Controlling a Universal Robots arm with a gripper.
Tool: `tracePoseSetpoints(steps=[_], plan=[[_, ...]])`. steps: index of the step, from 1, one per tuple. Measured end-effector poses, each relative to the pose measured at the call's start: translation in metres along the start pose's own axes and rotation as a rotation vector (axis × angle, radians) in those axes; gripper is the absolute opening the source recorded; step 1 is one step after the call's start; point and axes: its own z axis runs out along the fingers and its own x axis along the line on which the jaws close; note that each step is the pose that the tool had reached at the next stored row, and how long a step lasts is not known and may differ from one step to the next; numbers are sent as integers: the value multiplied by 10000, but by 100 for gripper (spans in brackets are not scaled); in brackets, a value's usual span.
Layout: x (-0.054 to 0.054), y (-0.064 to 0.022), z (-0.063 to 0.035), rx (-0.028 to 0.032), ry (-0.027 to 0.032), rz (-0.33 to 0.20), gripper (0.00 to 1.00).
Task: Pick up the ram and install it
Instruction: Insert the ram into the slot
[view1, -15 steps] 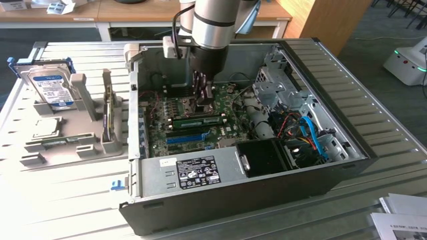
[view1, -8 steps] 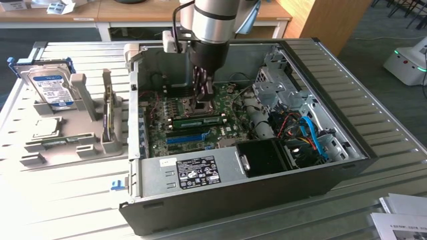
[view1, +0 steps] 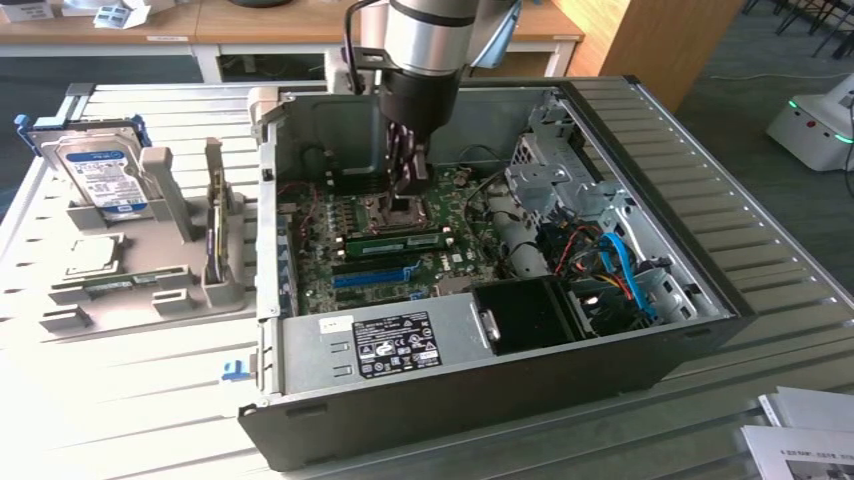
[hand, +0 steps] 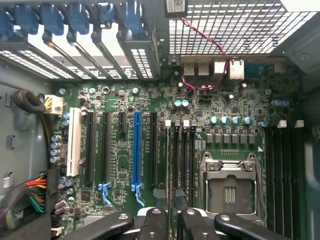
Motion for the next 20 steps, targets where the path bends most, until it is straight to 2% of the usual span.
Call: tracePoseSetpoints(steps=[11, 20], plan=[[12, 16, -184, -6, 0, -1, 19], [18, 25, -277, -13, -1, -2, 19]])
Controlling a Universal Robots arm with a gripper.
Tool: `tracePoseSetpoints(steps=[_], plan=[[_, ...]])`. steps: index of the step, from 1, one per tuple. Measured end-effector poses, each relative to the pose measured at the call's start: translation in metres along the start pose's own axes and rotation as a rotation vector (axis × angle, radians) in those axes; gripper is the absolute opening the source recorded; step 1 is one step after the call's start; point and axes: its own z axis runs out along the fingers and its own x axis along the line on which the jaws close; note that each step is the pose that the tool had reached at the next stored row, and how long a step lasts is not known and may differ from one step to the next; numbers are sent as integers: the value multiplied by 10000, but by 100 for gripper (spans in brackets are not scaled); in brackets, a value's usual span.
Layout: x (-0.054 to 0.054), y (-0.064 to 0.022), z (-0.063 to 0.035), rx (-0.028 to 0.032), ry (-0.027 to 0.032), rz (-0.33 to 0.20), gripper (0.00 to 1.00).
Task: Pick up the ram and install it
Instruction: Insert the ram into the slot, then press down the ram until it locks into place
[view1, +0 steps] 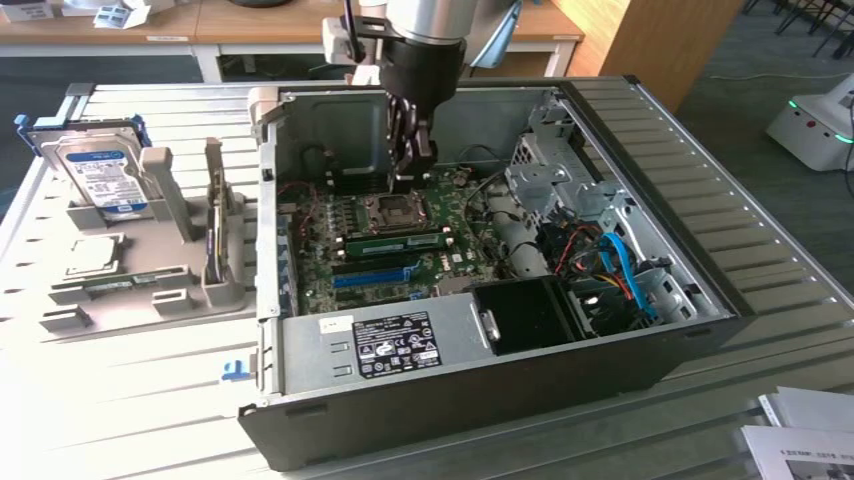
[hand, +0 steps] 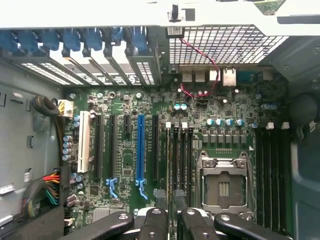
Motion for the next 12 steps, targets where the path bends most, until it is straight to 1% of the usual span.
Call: tracePoseSetpoints(steps=[12], plan=[[0, 0, -5, 0, 1, 0, 19]])
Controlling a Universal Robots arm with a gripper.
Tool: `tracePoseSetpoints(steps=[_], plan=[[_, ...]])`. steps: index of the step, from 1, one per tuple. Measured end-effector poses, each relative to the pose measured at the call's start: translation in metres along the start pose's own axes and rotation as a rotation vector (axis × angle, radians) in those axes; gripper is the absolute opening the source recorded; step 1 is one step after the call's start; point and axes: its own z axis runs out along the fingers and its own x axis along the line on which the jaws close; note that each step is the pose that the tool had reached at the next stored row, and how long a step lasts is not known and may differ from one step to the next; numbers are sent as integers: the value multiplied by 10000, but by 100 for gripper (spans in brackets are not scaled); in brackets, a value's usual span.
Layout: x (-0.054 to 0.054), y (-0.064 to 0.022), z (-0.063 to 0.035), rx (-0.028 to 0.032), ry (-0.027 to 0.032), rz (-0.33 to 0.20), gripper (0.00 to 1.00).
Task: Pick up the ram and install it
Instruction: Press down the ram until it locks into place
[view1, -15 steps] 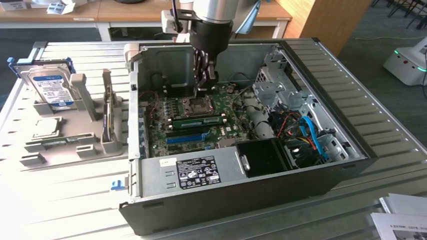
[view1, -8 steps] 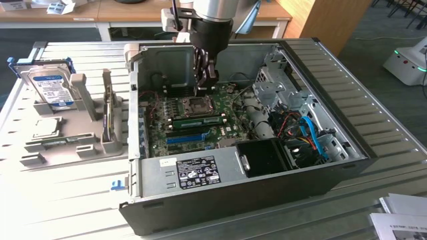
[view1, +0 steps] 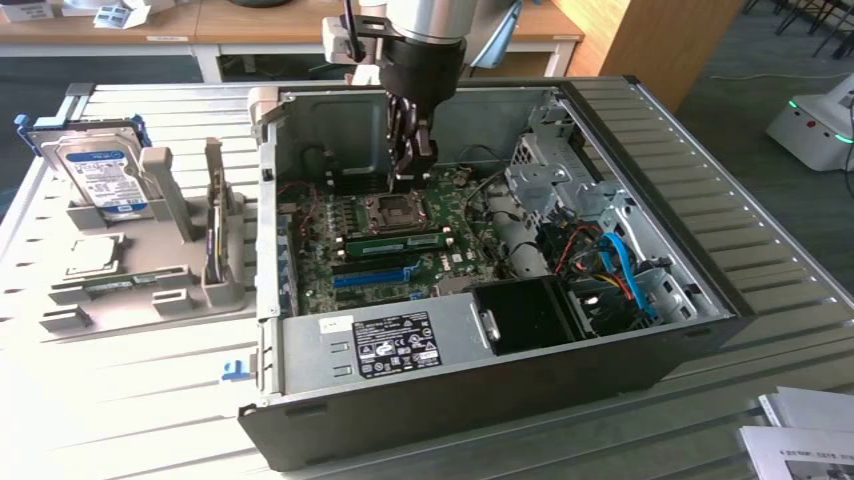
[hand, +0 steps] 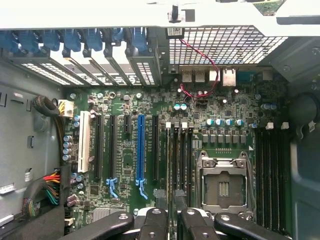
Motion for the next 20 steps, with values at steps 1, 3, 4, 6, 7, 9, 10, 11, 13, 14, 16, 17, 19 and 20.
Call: tracePoseSetpoints(steps=[1, 3, 4, 6, 7, 9, 10, 11, 13, 14, 16, 17, 19, 20], plan=[[0, 0, 0, 0, 0, 0, 19], [0, 0, 0, 0, -1, 0, 18], [0, 0, 0, 0, 0, 0, 18], [0, 0, 0, 0, 0, 0, 10], [0, 0, 0, 0, 0, 0, 10], [0, 0, 0, 0, 0, 0, 10], [0, 0, 0, 1, 0, 0, 10], [0, 0, 1, 13, -2, 0, 10], [0, 0, 0, 92, 1, -15, 10], [0, 0, 0, 137, 1, -24, 10], [0, 0, 1, 215, 0, -40, 10], [0, 0, 1, 245, 0, -46, 10], [0, 0, 0, 327, 2, -63, 10], [0, 0, 0, 377, 4, -74, 10]])
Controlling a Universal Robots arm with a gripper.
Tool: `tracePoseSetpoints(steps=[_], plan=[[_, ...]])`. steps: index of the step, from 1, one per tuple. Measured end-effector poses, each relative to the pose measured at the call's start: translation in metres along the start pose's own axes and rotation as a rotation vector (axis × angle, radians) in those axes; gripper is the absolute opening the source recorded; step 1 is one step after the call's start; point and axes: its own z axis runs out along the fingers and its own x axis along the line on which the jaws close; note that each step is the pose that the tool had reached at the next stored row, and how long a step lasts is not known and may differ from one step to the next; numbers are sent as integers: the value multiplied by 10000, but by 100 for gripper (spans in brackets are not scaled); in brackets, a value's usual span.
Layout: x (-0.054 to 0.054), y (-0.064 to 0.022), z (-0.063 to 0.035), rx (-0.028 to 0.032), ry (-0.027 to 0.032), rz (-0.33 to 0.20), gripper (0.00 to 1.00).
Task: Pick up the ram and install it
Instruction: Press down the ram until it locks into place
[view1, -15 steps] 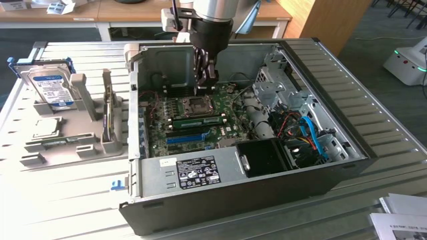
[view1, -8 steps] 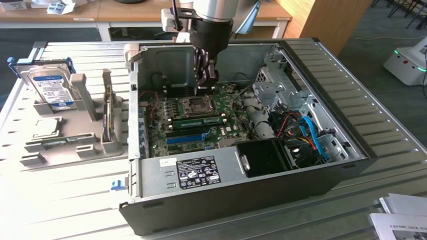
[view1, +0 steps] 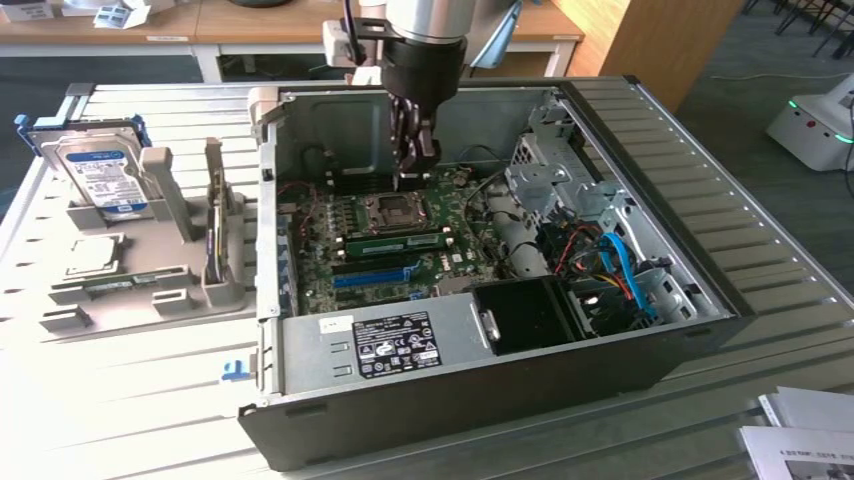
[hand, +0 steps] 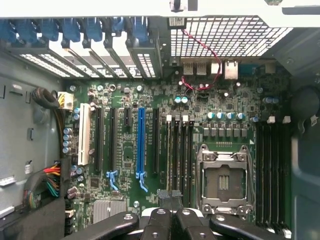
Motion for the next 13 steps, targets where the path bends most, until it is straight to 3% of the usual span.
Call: tracePoseSetpoints(steps=[2, 7, 13], plan=[[0, -1, 1, 60, -2, -14, 10], [0, -12, -1, 59, 2, -13, 10], [0, -128, -7, 56, 0, -13, 10]])
